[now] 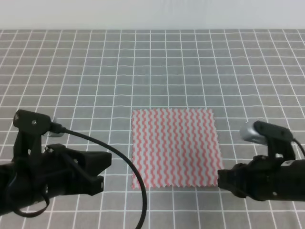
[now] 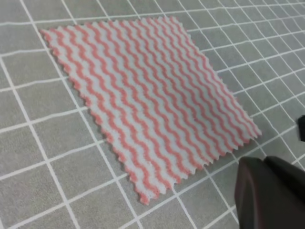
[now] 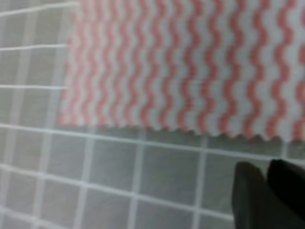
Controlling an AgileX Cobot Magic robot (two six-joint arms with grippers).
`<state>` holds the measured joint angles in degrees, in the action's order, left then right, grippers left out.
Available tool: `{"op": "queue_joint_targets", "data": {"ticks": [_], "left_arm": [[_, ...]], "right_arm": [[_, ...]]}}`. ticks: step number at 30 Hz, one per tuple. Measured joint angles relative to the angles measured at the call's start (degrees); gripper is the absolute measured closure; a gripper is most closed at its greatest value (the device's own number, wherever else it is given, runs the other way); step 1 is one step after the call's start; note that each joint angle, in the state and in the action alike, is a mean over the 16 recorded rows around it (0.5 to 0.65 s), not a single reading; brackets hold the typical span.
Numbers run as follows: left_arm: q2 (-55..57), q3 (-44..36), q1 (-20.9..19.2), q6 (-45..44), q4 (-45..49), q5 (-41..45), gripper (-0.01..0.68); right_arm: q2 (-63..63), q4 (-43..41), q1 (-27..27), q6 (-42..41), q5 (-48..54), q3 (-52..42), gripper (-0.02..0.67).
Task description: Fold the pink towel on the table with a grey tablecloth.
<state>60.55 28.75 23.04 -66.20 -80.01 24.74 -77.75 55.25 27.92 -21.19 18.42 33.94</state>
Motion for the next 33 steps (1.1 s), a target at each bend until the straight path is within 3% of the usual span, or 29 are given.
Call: {"op": "queue_joint_targets", "data": {"ticks": [9,13,33], "left_arm": [[0.07,0.07,0.02,-0.23,0.21,0.72,0.675],[0.18,0.08,0.02,-0.23,0.26,0.71,0.676],[0.03,0.06,0.02,-1.16,0.29,1.09,0.674]], "right_arm": [[-8.73,2.79,0.0,-0.06,-3.32,1.35,0.366],[-11.1,3.81,0.02,-0.06,-4.38,2.15,0.325],[-15.69,4.32,0.05,-0.21,-6.72,4.79,0.339]]}}
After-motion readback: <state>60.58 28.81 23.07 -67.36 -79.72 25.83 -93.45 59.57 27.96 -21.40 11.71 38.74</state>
